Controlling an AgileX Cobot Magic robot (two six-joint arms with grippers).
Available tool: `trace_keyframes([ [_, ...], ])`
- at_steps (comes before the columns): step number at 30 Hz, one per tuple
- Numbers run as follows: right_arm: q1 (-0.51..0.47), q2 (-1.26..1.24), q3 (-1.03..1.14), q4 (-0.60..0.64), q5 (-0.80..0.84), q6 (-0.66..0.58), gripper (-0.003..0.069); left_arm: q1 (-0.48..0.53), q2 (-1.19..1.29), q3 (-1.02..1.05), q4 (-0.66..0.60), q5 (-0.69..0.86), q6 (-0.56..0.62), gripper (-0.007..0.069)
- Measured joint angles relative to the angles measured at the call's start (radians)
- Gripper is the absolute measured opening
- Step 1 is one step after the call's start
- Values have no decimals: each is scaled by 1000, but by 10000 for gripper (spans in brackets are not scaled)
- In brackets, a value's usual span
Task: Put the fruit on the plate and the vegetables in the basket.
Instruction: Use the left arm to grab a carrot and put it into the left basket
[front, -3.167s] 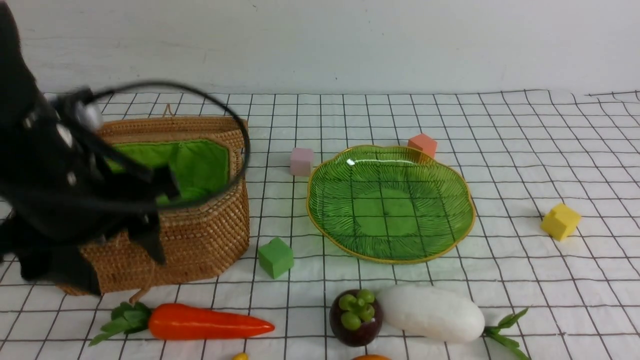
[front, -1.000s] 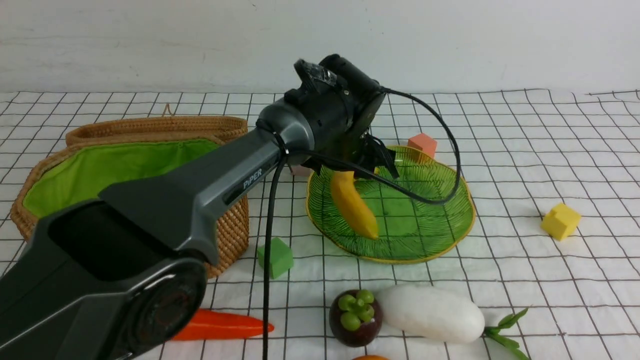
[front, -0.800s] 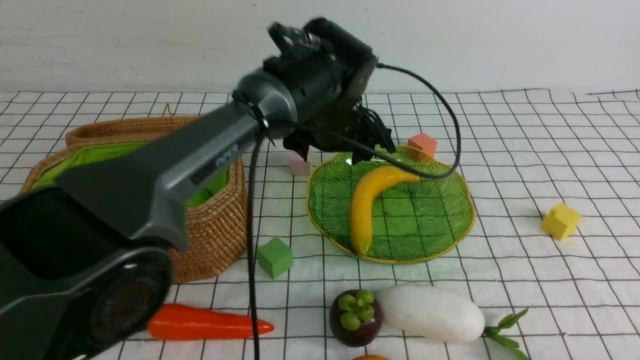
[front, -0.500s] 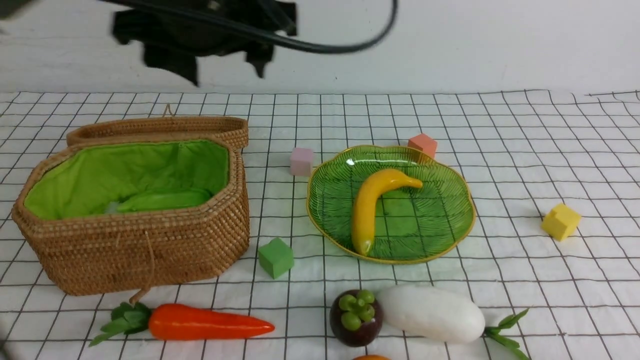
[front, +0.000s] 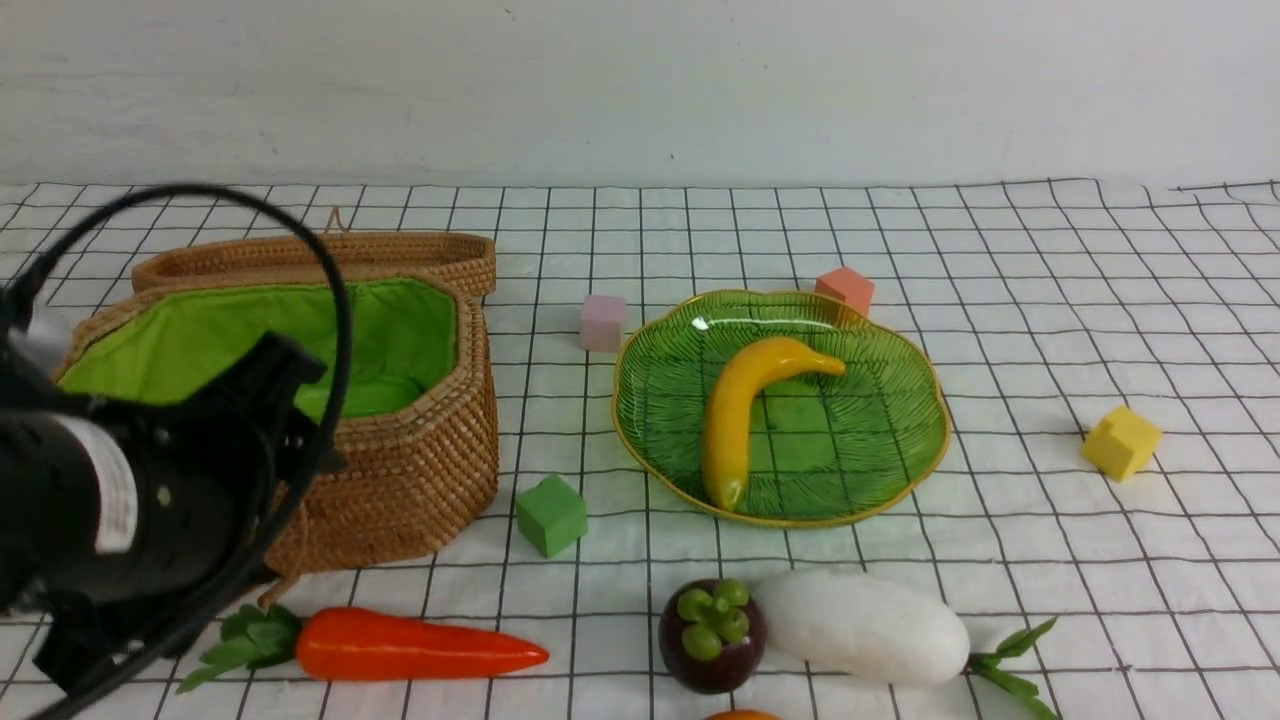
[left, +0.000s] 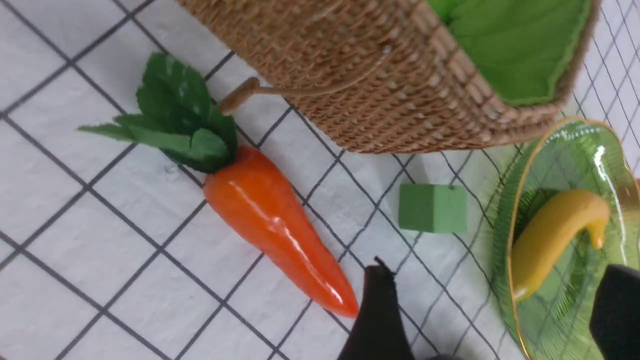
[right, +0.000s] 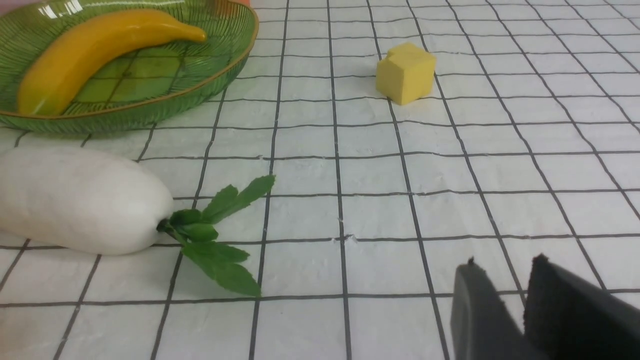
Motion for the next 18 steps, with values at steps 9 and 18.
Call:
trace_keyframes([
  [9, 0, 0, 0, 0, 0, 0, 189, 117, 246, 47, -70, -123, -54, 522],
  [18, 0, 0, 0, 0, 0, 0, 206, 206, 400, 47, -461, -177, 355, 522],
])
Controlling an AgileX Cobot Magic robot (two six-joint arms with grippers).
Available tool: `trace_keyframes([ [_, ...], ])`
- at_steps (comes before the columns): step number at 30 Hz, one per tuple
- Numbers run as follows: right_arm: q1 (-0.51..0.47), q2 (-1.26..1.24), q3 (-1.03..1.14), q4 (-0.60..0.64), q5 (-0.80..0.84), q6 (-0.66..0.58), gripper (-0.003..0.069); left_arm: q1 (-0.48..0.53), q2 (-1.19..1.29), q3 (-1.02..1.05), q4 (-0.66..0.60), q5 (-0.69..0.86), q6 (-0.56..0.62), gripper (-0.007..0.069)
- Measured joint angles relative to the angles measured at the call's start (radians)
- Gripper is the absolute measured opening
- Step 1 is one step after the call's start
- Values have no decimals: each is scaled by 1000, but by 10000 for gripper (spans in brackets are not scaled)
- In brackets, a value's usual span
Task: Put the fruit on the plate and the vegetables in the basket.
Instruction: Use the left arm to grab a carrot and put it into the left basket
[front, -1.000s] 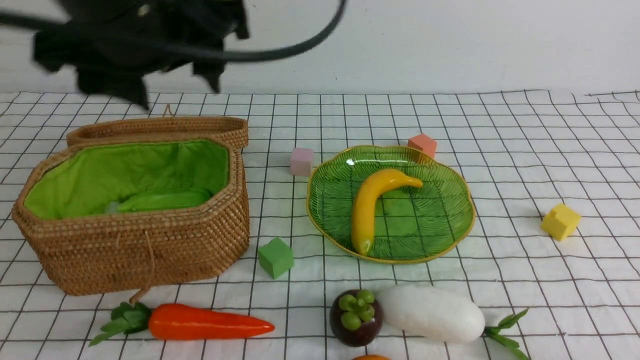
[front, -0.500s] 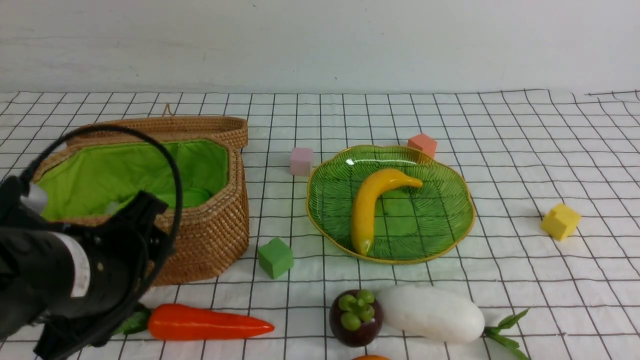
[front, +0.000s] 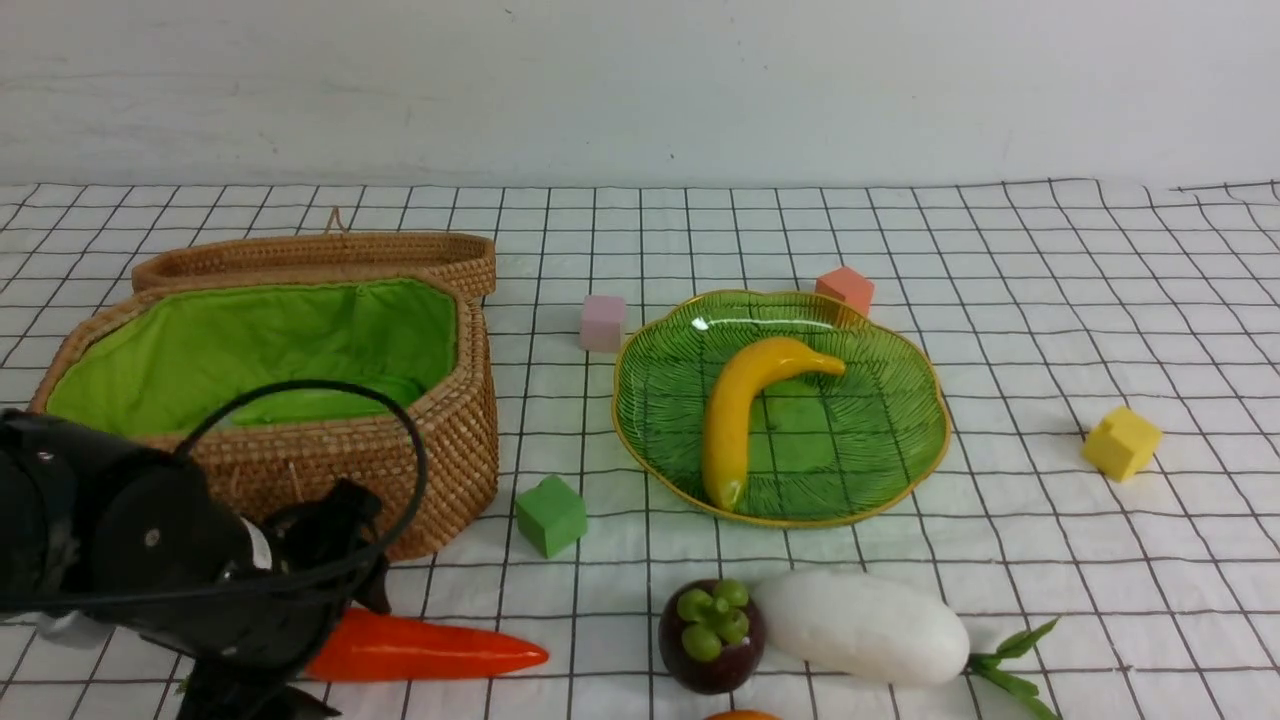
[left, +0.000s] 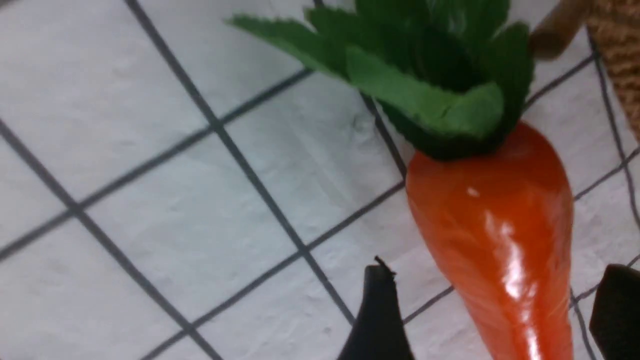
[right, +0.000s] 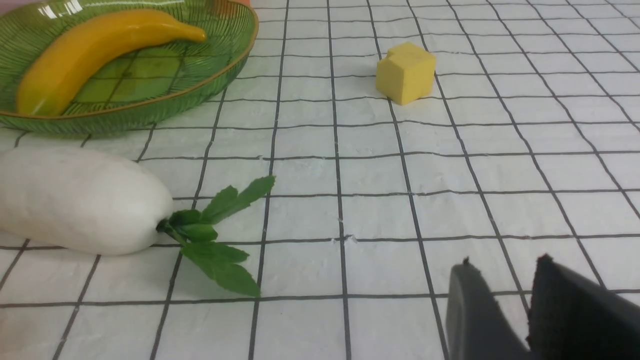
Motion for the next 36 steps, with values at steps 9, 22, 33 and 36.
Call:
trace_keyframes([
  [9, 0, 0, 0, 0, 0, 0, 214, 0, 88, 0, -125, -91, 95, 522],
  [22, 0, 0, 0, 0, 0, 0, 228, 0, 119, -9, -110, -75, 97, 386],
  [33, 0, 0, 0, 0, 0, 0, 237, 0, -58, -5, -139, 41, 190, 323],
  [36, 0, 0, 0, 0, 0, 0, 238, 0, -185, -4, -219, 78, 220, 323],
])
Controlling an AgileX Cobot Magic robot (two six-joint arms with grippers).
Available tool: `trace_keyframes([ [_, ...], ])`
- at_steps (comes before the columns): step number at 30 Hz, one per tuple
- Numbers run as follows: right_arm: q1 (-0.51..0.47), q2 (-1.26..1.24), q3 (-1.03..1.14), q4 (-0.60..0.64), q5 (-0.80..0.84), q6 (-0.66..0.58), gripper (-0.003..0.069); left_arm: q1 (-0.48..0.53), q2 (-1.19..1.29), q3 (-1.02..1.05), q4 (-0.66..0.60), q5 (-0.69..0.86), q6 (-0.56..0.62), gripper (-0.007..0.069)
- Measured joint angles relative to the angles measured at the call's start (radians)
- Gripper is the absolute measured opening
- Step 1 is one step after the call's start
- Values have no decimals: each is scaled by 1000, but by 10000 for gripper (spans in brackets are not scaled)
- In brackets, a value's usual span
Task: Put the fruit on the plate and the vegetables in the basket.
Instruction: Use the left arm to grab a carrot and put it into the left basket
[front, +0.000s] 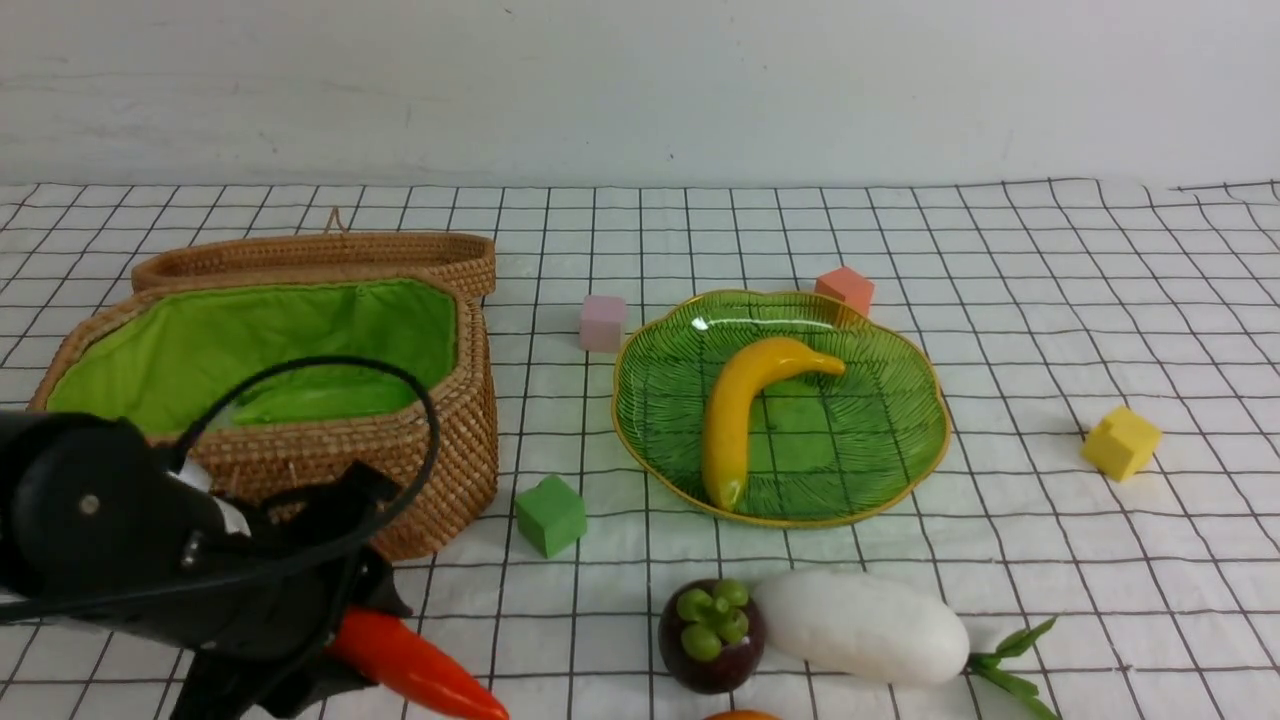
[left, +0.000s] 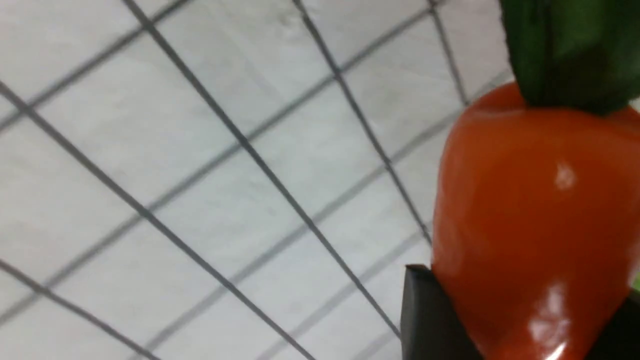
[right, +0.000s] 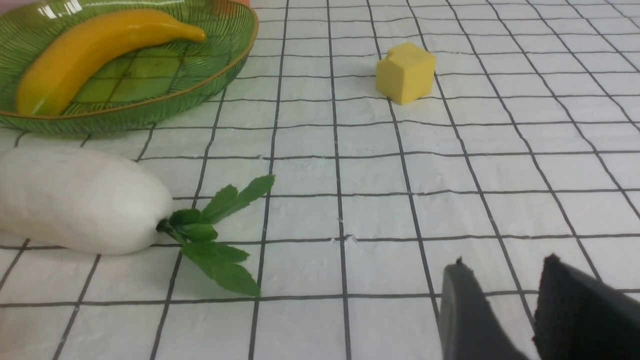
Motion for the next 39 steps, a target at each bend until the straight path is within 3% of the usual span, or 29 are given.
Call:
trace_keyframes([
  [3, 0, 0, 0, 0, 0, 0, 238, 0, -135, 3, -68, -39, 11, 323],
  [7, 0, 0, 0, 0, 0, 0, 238, 38, -237, 4, -86, -222, 15, 323],
  [10, 0, 0, 0, 0, 0, 0, 238, 172, -227, -41, -84, -285, 19, 323],
  [16, 0, 0, 0, 0, 0, 0, 238, 370, -13, -237, -66, -162, 175, 323],
  [21, 0, 0, 0, 0, 0, 0, 240, 388, 187, -402, -71, -48, 337, 360],
  [27, 0, 0, 0, 0, 0, 0, 240, 388, 291, -508, -145, 6, 353, 446],
  [32, 0, 0, 0, 0, 0, 0, 241, 388, 287, -520, -178, 17, 375, 465],
  [34, 0, 0, 0, 0, 0, 0, 242, 388, 266, -520, -180, 45, 445, 462],
  [39, 0, 0, 0, 0, 0, 0, 242, 388, 90, -521, -180, 223, 895, 382],
])
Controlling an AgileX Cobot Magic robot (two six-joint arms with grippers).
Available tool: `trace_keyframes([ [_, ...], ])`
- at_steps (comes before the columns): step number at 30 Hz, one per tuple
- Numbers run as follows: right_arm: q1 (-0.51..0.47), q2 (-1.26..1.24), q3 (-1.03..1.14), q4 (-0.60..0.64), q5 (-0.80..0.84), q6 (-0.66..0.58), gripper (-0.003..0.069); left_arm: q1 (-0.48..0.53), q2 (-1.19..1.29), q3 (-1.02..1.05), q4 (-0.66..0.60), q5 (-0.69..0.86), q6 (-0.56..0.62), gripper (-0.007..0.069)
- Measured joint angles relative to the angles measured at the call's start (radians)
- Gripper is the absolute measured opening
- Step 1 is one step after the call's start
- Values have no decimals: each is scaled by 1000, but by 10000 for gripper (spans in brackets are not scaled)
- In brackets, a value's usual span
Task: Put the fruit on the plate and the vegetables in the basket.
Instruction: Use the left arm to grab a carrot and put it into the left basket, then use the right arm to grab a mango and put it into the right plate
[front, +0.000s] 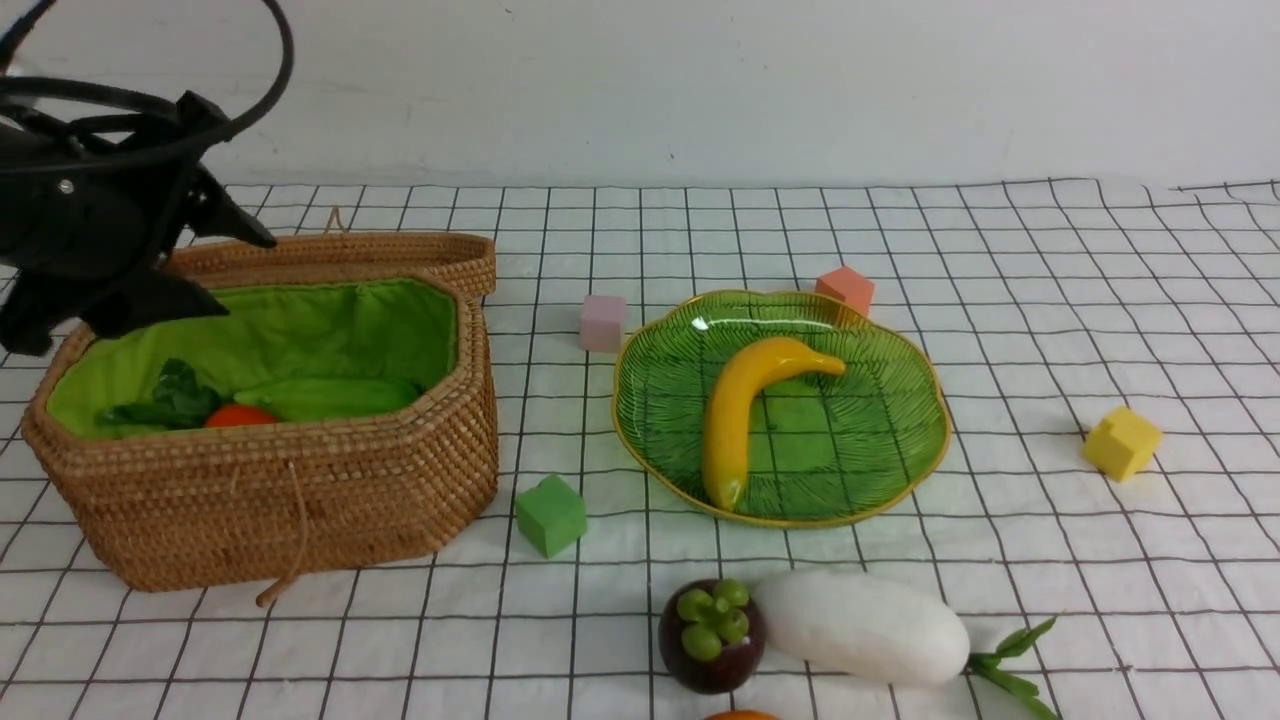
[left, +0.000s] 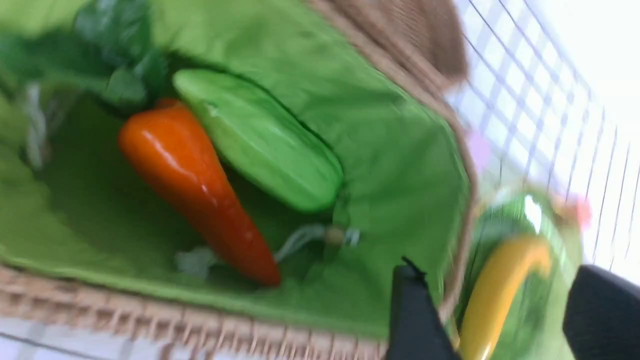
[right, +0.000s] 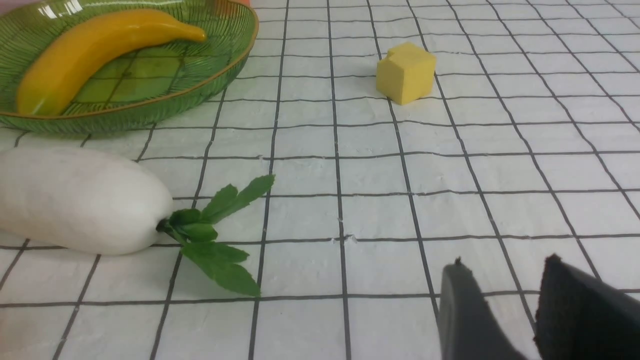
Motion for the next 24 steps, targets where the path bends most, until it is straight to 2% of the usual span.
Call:
trace_keyframes([
  [1, 0, 0, 0, 0, 0, 0, 242, 0, -9, 0, 0, 20, 19, 372],
  [2, 0, 0, 0, 0, 0, 0, 242, 0, -44, 0, 0, 60, 90, 350],
  [3, 0, 0, 0, 0, 0, 0, 242, 0, -123, 0, 3, 161, 227, 293],
  [4, 0, 0, 0, 0, 0, 0, 242, 0, -132, 0, 3, 161, 239, 293],
  [6, 0, 0, 0, 0, 0, 0, 242, 0, -247, 0, 16, 331, 337, 179],
  [9, 0, 0, 0, 0, 0, 0, 242, 0, -323, 13, 21, 420, 357, 97],
  [10, 0, 0, 0, 0, 0, 0, 242, 0, -391, 41, 27, 470, 364, 33],
  [12, 0, 0, 0, 0, 0, 0, 242, 0, -452, 94, 33, 494, 369, -13],
  [16, 0, 0, 0, 0, 0, 0, 242, 0, -578, 228, 43, 456, 401, -13],
  [19, 0, 0, 0, 0, 0, 0, 242, 0, -668, 379, 46, 309, 415, -13],
  [24, 0, 0, 0, 0, 0, 0, 242, 0, -695, 460, 39, 172, 417, -13],
])
